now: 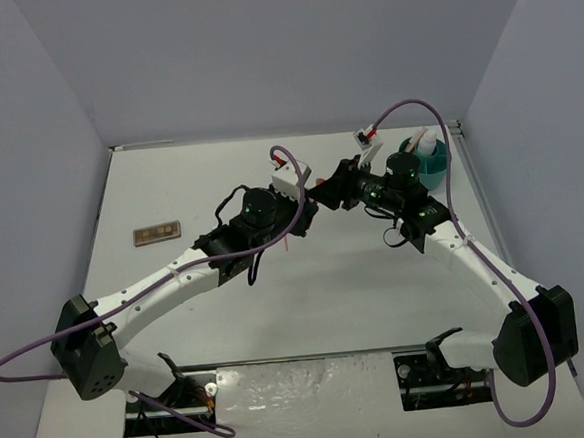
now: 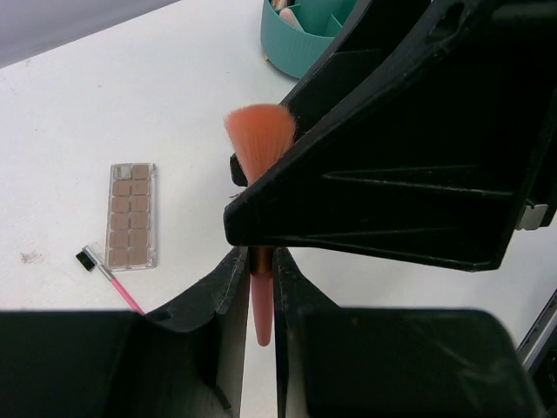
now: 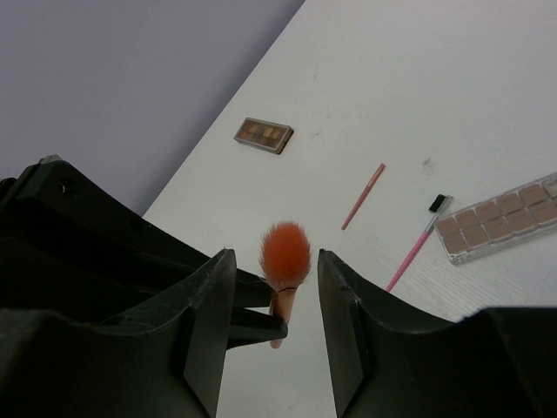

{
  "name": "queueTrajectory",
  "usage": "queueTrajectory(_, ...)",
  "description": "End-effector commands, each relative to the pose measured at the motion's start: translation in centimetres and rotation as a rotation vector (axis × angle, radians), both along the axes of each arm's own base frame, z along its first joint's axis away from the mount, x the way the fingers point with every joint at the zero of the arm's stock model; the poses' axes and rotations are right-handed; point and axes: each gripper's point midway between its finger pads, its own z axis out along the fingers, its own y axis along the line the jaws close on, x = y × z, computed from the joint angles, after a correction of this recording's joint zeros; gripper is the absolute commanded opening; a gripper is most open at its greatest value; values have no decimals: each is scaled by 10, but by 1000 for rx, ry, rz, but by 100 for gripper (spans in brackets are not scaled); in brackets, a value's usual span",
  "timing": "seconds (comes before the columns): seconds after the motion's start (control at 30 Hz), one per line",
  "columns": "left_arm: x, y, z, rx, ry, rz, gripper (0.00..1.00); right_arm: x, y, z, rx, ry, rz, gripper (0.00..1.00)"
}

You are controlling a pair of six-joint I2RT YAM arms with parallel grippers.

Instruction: Organize the makeup

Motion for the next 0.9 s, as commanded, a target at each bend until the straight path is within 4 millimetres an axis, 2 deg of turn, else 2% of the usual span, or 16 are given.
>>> queueTrajectory(0.0, 8, -10, 61, -116, -125, 0, 0, 5, 2, 17, 27, -75, -14, 37)
queueTrajectory(0.07, 9, -10, 62, -118, -127, 2, 0, 5, 1, 15, 20, -72, -19, 34)
queueTrajectory(0.37, 13, -7, 58, -108, -118, 33, 0, 10, -5, 6, -19, -65, -56, 2)
queueTrajectory(0.4, 13, -7, 57, -105, -111, 33, 4, 13, -8, 4, -39, -69, -78, 0)
queueTrajectory(0.47, 13, -7, 52, -98, -95, 37, 20, 17, -16, 7, -64, -89, -123, 0)
queueTrajectory(0.53, 13, -4, 47, -92, -66, 49, 48, 26, -28, 8, -108, -109, -196, 0)
queueTrajectory(0.63, 15, 8, 41, -80, -20, 92, 76, 36, -51, 12, -175, -152, -304, 0)
queueTrajectory(0.73, 20, 31, 39, -53, 15, 169, 93, 55, -92, 21, -252, -188, -481, 0)
queueTrajectory(0.83, 19, 66, 33, -12, 76, 247, 97, 70, -133, 29, -313, -207, -624, 0)
queueTrajectory(0.87, 23, 84, 37, -10, 88, 285, 97, 77, -151, 34, -332, -219, -679, 0)
